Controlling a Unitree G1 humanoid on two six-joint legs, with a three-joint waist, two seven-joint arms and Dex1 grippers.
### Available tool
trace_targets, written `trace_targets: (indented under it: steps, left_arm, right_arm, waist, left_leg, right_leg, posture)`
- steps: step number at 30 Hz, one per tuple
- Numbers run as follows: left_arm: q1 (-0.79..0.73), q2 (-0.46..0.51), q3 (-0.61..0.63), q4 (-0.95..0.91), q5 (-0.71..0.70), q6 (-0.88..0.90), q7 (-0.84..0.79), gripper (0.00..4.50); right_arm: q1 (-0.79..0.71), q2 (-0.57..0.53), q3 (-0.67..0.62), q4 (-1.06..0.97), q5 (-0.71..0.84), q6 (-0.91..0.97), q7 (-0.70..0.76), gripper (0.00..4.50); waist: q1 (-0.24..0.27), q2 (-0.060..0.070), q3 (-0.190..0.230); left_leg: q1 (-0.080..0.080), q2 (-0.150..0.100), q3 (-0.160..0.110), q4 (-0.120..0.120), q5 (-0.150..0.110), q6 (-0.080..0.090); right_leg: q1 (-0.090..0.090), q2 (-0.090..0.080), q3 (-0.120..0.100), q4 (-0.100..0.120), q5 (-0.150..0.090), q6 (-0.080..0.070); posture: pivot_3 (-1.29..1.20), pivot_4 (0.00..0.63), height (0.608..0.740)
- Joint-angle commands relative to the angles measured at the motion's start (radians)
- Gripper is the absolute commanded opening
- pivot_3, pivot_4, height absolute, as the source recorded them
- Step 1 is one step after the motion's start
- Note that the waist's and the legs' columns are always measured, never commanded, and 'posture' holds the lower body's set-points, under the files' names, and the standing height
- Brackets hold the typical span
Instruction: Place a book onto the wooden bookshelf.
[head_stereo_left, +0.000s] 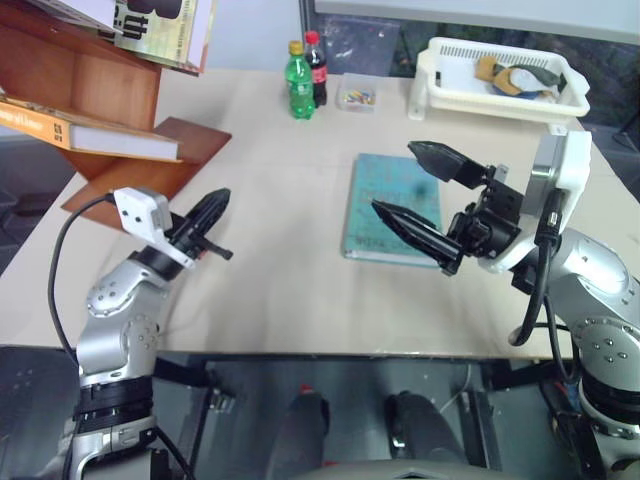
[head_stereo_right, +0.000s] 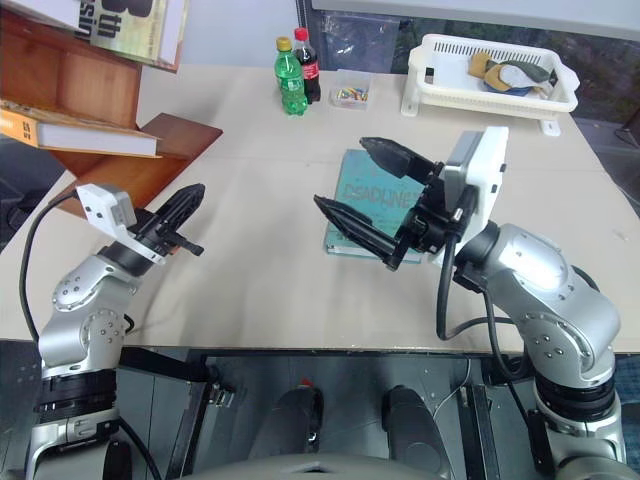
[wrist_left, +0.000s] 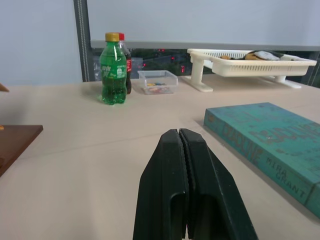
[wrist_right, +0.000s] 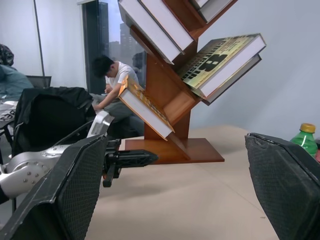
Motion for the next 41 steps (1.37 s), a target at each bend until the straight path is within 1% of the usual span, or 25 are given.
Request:
trace_targets:
  steps: [1, 8, 14, 15, 18, 21, 22, 23, 24, 25, 26, 29, 31, 33, 35, 37, 41]
  left_arm:
    - [-0.006, -0.001, -0.014, -0.045, 0.022, -0.020, 0.011, 0.05]
    - [-0.025, -0.007, -0.031, -0.018, 0.036, -0.026, 0.005, 0.05]
    - [-0.031, -0.011, -0.052, -0.016, 0.040, -0.020, 0.001, 0.05]
    - [-0.028, -0.001, -0.068, -0.015, 0.049, -0.018, -0.014, 0.05]
    - [0.004, 0.032, -0.107, -0.047, 0.041, 0.015, -0.086, 0.05]
    - [0.028, 0.058, -0.088, -0.069, -0.037, 0.080, -0.152, 0.05]
    - [0.037, 0.075, -0.086, -0.077, -0.045, 0.101, -0.169, 0.56]
    - [0.046, 0.086, -0.085, -0.084, -0.046, 0.114, -0.178, 0.84]
    - [0.058, 0.100, -0.085, -0.093, -0.037, 0.126, -0.179, 1.39]
    - [0.067, 0.112, -0.085, -0.101, -0.027, 0.138, -0.173, 1.69]
    - [0.086, 0.128, -0.081, -0.112, -0.029, 0.150, -0.185, 2.10]
    - [0.132, 0.167, -0.062, -0.133, -0.043, 0.167, -0.219, 3.64]
    - [0.162, 0.197, -0.028, -0.139, -0.080, 0.199, -0.248, 4.46]
    - [0.189, 0.222, 0.003, -0.144, -0.093, 0.214, -0.266, 4.46]
    - [0.215, 0.241, 0.026, -0.152, -0.095, 0.221, -0.274, 4.46]
    - [0.234, 0.253, 0.041, -0.159, -0.095, 0.235, -0.274, 4.46]
    - [0.244, 0.257, 0.059, -0.159, -0.095, 0.241, -0.282, 4.46]
  right_arm:
    - [-0.028, 0.006, 0.003, -0.019, 0.001, -0.010, -0.014, 4.50]
    - [-0.006, -0.009, 0.041, -0.017, -0.057, -0.011, -0.010, 4.50]
    - [0.022, -0.021, 0.046, -0.018, -0.097, -0.012, -0.001, 4.50]
    - [0.040, -0.042, 0.050, -0.018, -0.120, -0.002, 0.002, 4.50]
    - [0.140, -0.151, 0.045, -0.009, -0.182, 0.049, 0.029, 4.50]
    - [0.220, -0.225, 0.014, 0.012, -0.229, 0.062, 0.040, 4.50]
    - [0.254, -0.246, -0.014, 0.014, -0.235, 0.062, 0.047, 4.50]
    - [0.277, -0.258, -0.032, 0.013, -0.236, 0.061, 0.051, 4.50]
    - [0.317, -0.277, -0.066, 0.003, -0.234, 0.060, 0.062, 4.50]
    - [0.352, -0.293, -0.098, -0.006, -0.232, 0.060, 0.071, 4.50]
    - [0.400, -0.310, -0.144, -0.018, -0.241, 0.062, 0.075, 4.50]
    - [0.517, -0.347, -0.254, -0.041, -0.255, 0.065, 0.095, 4.50]
    - [0.613, -0.367, -0.353, -0.049, -0.263, 0.069, 0.127, 4.50]
    - [0.695, -0.376, -0.450, -0.049, -0.270, 0.072, 0.162, 4.50]
    - [0.734, -0.378, -0.505, -0.046, -0.277, 0.075, 0.170, 4.50]
    - [0.760, -0.375, -0.533, -0.045, -0.284, 0.076, 0.179, 4.50]
    - [0.763, -0.372, -0.532, -0.038, -0.294, 0.071, 0.190, 4.50]
  waist:
    - [0.000, 0.000, 0.000]
    - [0.000, 0.000, 0.000]
    - [0.000, 0.000, 0.000]
    - [0.000, 0.000, 0.000]
    - [0.004, 0.000, 0.000]
    - [0.000, 0.000, 0.000]
    - [-0.001, 0.001, 0.000]
    - [-0.001, 0.001, 0.000]
    - [-0.001, 0.001, 0.000]
    - [0.000, 0.001, 0.000]
    - [0.001, 0.001, 0.001]
    - [0.002, 0.001, 0.001]
    - [0.002, 0.001, 0.001]
    - [0.003, 0.001, 0.001]
    - [0.002, 0.001, 0.001]
    - [0.000, 0.002, 0.000]
    - [0.001, 0.002, 0.000]
  left_leg:
    - [0.000, 0.000, 0.000, 0.000, 0.000, 0.000]
    - [0.000, 0.000, 0.000, -0.003, 0.000, 0.000]
    - [0.000, 0.000, 0.000, -0.007, 0.000, 0.000]
    - [0.000, 0.000, 0.000, -0.008, 0.000, 0.000]
    - [0.000, -0.001, 0.000, -0.011, 0.000, 0.000]
    - [-0.001, -0.001, 0.001, -0.013, 0.000, 0.000]
    - [-0.001, 0.000, 0.001, -0.014, 0.000, 0.000]
    - [-0.001, 0.000, 0.001, -0.014, 0.000, 0.000]
    - [0.000, 0.000, 0.001, -0.015, 0.000, 0.000]
    - [0.000, 0.000, 0.001, -0.016, 0.000, 0.000]
    - [0.000, 0.000, 0.001, -0.016, 0.000, 0.000]
    - [-0.001, 0.000, 0.001, -0.017, 0.000, 0.000]
    - [0.000, 0.000, 0.002, -0.016, 0.000, 0.000]
    - [0.000, 0.000, 0.001, -0.016, 0.000, 0.000]
    - [0.000, 0.000, 0.001, -0.016, 0.000, 0.000]
    - [0.000, 0.001, 0.002, -0.016, 0.000, 0.000]
    - [0.001, 0.001, 0.002, -0.016, 0.000, 0.000]
  right_leg:
    - [0.000, 0.000, 0.000, 0.000, 0.000, 0.000]
    - [-0.001, 0.000, 0.000, -0.002, 0.000, 0.000]
    - [-0.001, 0.000, 0.000, -0.006, 0.000, 0.000]
    - [-0.001, 0.000, 0.000, -0.006, 0.000, 0.000]
    - [-0.001, 0.000, 0.000, -0.008, 0.000, 0.000]
    - [-0.001, -0.001, 0.000, -0.012, 0.000, 0.000]
    - [-0.001, -0.001, 0.000, -0.013, 0.000, 0.000]
    - [-0.001, -0.001, 0.000, -0.013, 0.000, 0.000]
    - [-0.001, -0.001, 0.000, -0.014, 0.000, 0.000]
    - [-0.001, -0.001, 0.000, -0.014, 0.000, 0.000]
    - [-0.001, -0.001, 0.000, -0.014, 0.000, 0.000]
    - [-0.001, -0.001, 0.000, -0.015, 0.000, 0.000]
    - [-0.001, -0.001, 0.000, -0.015, -0.001, 0.001]
    - [-0.001, -0.001, 0.000, -0.015, -0.002, 0.003]
    - [-0.001, -0.001, 0.000, -0.015, -0.002, 0.003]
    - [-0.001, -0.001, 0.000, -0.015, -0.003, 0.004]
    - [-0.001, -0.001, 0.000, -0.015, -0.003, 0.004]
  posture:
    - [0.00, 0.150, 0.740]
    - [0.00, 0.150, 0.740]
    - [0.00, 0.150, 0.740]
    - [0.00, 0.150, 0.740]
    - [0.00, 0.150, 0.740]
    - [0.00, 0.150, 0.740]
    - [0.00, 0.150, 0.740]
    - [0.00, 0.150, 0.740]
    - [0.00, 0.150, 0.740]
    - [0.00, 0.150, 0.740]
    - [0.00, 0.150, 0.740]
    - [0.00, 0.150, 0.740]
    - [0.00, 0.150, 0.740]
    - [0.00, 0.150, 0.740]
    - [0.00, 0.150, 0.740]
    - [0.00, 0.150, 0.740]
    - [0.00, 0.150, 0.740]
